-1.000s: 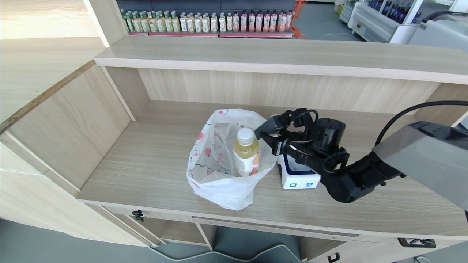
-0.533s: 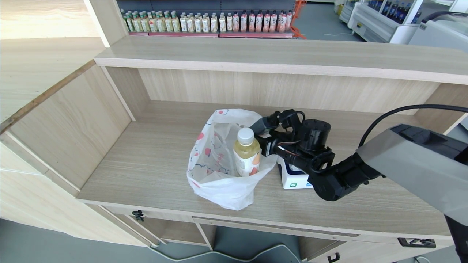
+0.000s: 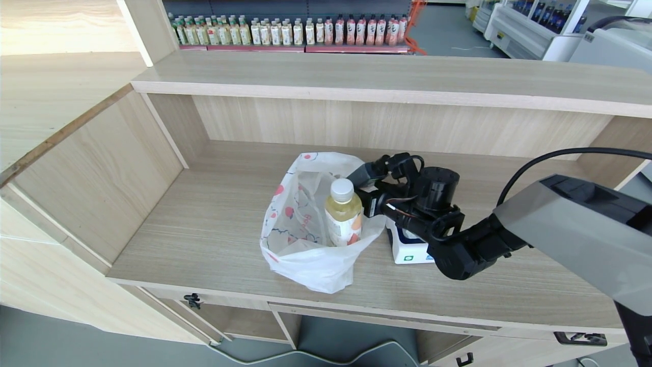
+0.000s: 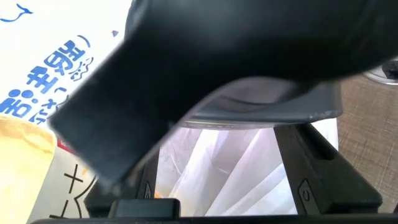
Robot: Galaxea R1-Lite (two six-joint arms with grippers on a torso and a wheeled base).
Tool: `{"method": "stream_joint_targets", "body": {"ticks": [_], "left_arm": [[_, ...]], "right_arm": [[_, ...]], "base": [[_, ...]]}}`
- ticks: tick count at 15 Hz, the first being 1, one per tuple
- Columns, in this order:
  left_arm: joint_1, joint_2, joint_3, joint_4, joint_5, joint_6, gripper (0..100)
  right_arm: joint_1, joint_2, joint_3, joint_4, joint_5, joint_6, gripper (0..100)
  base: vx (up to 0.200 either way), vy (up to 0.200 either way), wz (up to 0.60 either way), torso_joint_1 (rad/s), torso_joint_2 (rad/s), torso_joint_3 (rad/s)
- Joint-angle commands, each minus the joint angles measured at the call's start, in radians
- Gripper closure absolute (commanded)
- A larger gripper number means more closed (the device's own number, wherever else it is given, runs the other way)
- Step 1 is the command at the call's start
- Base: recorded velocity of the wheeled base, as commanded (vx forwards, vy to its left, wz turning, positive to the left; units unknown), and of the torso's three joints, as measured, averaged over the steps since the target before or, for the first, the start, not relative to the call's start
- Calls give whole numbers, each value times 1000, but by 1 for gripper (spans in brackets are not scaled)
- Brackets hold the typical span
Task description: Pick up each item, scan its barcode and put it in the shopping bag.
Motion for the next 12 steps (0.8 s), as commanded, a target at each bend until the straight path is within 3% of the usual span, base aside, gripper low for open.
{"method": "stream_joint_targets", "body": {"ticks": [1, 2, 9, 12], "left_arm": [[0, 0, 0, 0, 0, -1, 0], [0, 0, 0, 0, 0, -1, 0], [0, 0, 0, 0, 0, -1, 0], [0, 0, 0, 0, 0, -1, 0]], "right_arm": [[-1, 6, -14, 2, 1, 1, 100], [-1, 8, -25, 2, 12, 2, 0], [-13, -61, -10, 2, 33, 7, 0], [-55, -190, 110, 1, 61, 25, 0]], "base": [[0, 0, 0, 0, 0, 0], [0, 0, 0, 0, 0, 0], [0, 0, 0, 0, 0, 0], [0, 0, 0, 0, 0, 0]]}}
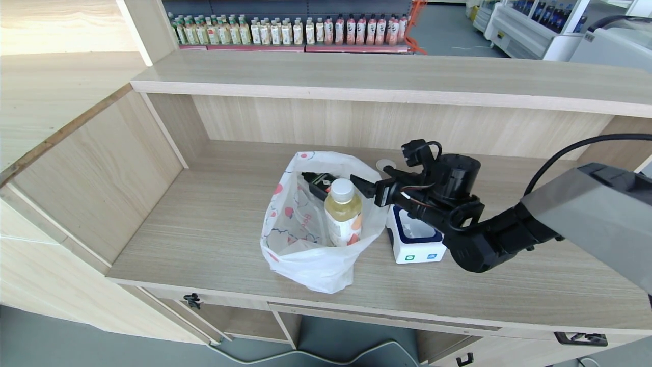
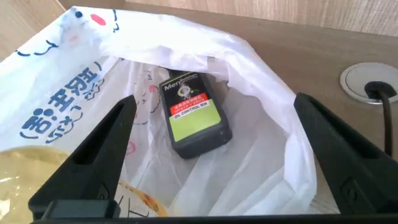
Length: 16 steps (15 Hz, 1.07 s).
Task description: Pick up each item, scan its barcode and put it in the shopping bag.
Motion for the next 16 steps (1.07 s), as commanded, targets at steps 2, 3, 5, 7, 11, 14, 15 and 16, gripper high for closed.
{"method": "stream_joint_targets", "body": {"ticks": [2, 3, 5, 7, 11, 14, 15, 16], "left_arm": [[0, 0, 0, 0, 0, -1, 0], [0, 0, 0, 0, 0, -1, 0], [0, 0, 0, 0, 0, -1, 0], [0, 0, 0, 0, 0, -1, 0], [0, 0, 0, 0, 0, -1, 0], [0, 0, 0, 0, 0, -1, 0], [0, 0, 0, 0, 0, -1, 0], [0, 0, 0, 0, 0, -1, 0]], "right_arm": [[-39, -168, 104, 1, 21, 6, 0], [-64, -261, 158, 31, 20, -1, 0], [-81, -362, 216, 49, 18, -5, 0], [-181, -718, 385, 239, 16, -83, 0], [-359, -1278, 524, 810, -20, -102, 0], [-420, -1516, 664, 1057, -183, -109, 0], [-418, -1567, 739, 1055, -252, -109, 0], [-415, -1623, 800, 1055, -286, -108, 0]], "base": [[0, 0, 0, 0, 0, 0], [0, 0, 0, 0, 0, 0], [0, 0, 0, 0, 0, 0], [0, 0, 0, 0, 0, 0], [0, 0, 0, 0, 0, 0], [0, 0, 0, 0, 0, 0], [0, 0, 0, 0, 0, 0], [0, 0, 0, 0, 0, 0]]}}
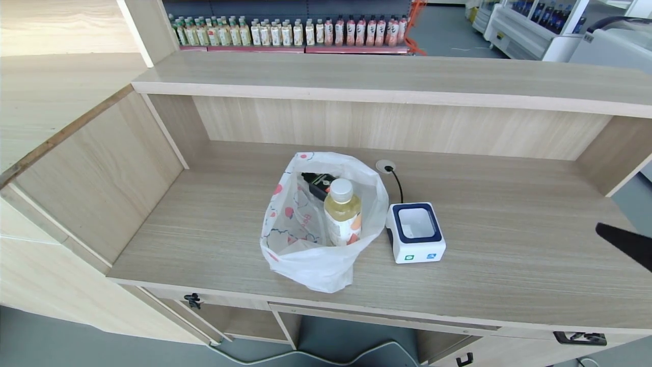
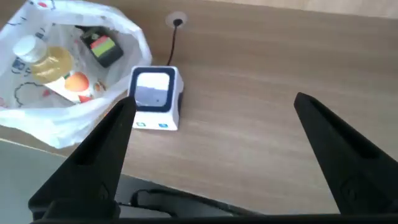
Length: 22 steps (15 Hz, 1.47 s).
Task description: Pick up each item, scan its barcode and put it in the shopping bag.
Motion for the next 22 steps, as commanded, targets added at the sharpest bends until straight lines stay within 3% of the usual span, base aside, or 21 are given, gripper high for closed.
{"method": "stream_joint_targets", "body": {"ticks": [1, 3, 8, 10, 13, 22], "left_arm": [[1, 0, 0, 0, 0, -1, 0], [1, 0, 0, 0, 0, -1, 0], [1, 0, 0, 0, 0, -1, 0], [1, 0, 0, 0, 0, -1, 0], [1, 0, 0, 0, 0, -1, 0], [1, 0, 0, 0, 0, -1, 0]], "right_arm": [[-49, -343, 228, 86, -94, -8, 0], [-71, -469, 336, 84, -38, -13, 0], [-115, -715, 540, 24, -24, -22, 0], [-134, -767, 541, 84, -2, -23, 0], [-72, -853, 541, 139, 27, -82, 0], [-72, -853, 540, 168, 27, -46, 0]], "base": [[0, 0, 0, 0, 0, 0], [0, 0, 0, 0, 0, 0], [0, 0, 0, 0, 0, 0], [0, 0, 0, 0, 0, 0], [0, 0, 0, 0, 0, 0], [0, 0, 0, 0, 0, 0]]}}
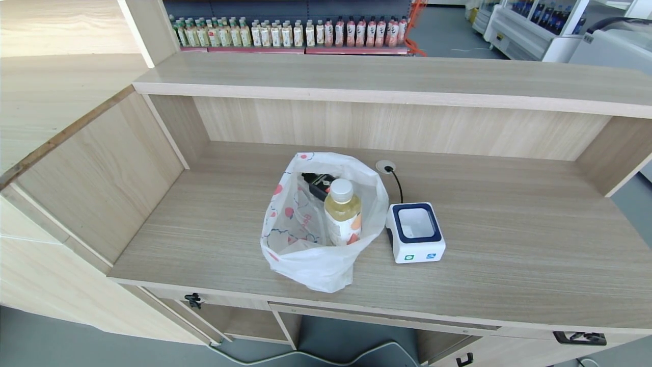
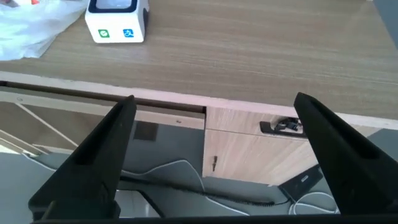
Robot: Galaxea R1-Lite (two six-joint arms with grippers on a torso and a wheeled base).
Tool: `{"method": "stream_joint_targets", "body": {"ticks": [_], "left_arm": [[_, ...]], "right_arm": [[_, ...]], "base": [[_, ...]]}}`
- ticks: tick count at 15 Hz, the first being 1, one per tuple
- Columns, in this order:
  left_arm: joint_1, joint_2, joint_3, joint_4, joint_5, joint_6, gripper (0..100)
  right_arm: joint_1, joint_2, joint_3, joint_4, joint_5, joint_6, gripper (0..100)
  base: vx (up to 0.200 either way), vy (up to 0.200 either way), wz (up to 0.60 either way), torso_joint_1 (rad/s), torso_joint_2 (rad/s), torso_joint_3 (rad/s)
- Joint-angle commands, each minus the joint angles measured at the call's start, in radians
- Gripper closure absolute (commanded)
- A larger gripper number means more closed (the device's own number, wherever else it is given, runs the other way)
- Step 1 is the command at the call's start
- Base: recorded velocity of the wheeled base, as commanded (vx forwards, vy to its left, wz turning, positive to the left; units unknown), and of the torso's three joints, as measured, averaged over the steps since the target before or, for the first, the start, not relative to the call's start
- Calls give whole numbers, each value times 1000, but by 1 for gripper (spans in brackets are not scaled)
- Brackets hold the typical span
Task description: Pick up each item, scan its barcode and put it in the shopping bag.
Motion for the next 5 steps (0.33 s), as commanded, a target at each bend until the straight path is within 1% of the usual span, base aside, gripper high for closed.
{"method": "stream_joint_targets", "body": {"ticks": [1, 5], "left_arm": [[0, 0, 0, 0, 0, -1, 0], [0, 0, 0, 0, 0, -1, 0]], "right_arm": [[0, 4, 0, 6, 1, 0, 0], [0, 4, -1, 6, 1, -1, 0]], "base": [[0, 0, 0, 0, 0, 0], [0, 0, 0, 0, 0, 0]]}}
